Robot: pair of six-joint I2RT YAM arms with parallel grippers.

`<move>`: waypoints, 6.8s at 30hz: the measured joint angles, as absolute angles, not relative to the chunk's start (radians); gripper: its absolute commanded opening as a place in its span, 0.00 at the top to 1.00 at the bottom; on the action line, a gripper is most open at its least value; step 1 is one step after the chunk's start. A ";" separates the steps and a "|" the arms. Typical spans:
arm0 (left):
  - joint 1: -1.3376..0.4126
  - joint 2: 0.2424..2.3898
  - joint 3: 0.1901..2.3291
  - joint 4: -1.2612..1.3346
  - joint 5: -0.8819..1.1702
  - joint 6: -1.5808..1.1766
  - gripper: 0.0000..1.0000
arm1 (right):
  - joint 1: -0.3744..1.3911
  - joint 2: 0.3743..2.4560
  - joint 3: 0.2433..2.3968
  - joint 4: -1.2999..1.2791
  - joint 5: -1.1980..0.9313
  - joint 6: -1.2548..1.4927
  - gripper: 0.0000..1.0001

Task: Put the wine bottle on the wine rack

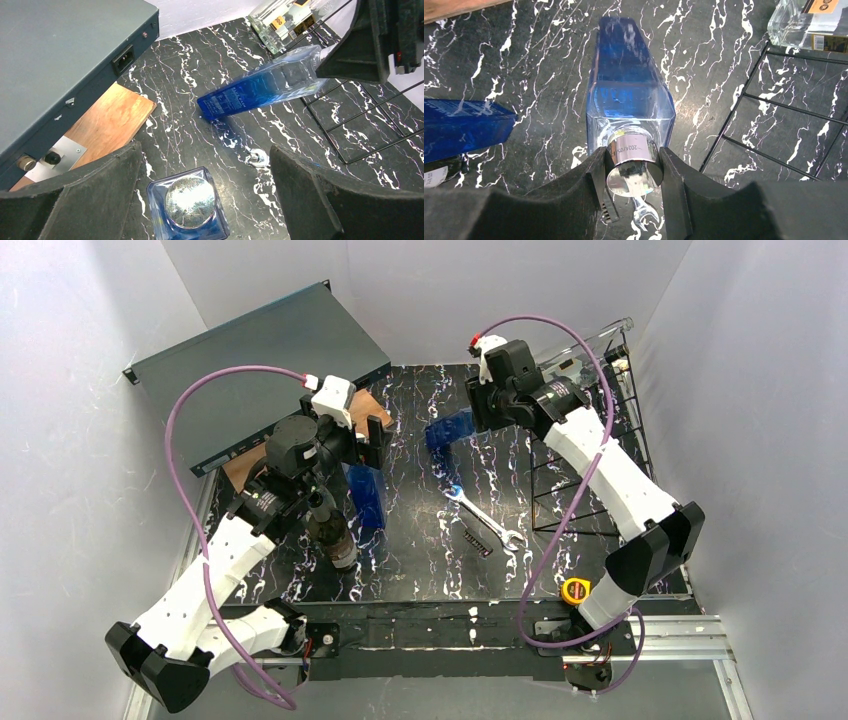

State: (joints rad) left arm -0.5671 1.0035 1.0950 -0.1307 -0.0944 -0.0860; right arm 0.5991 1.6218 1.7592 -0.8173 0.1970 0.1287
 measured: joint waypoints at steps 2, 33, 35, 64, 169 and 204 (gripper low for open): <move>-0.567 1.003 1.095 -0.131 -0.094 -0.086 0.01 | 0.606 1.622 1.786 -0.836 0.202 0.130 0.99; -0.567 1.010 1.099 -0.136 -0.088 -0.090 0.01 | 0.715 1.666 1.908 -0.852 0.359 0.122 0.99; -0.567 1.010 1.100 -0.136 -0.088 -0.090 0.01 | 0.715 1.650 1.876 -0.817 0.365 0.121 0.99; -0.567 1.031 1.108 -0.139 -0.070 -0.106 0.01 | 0.715 1.356 1.476 -0.550 0.329 0.080 0.33; -0.567 1.020 1.108 -0.139 -0.068 -0.112 0.01 | 0.456 1.572 1.245 0.217 0.761 0.060 0.99; -0.567 1.028 1.108 -0.140 -0.069 -0.112 0.01 | 0.222 1.694 1.406 0.099 0.565 0.213 0.99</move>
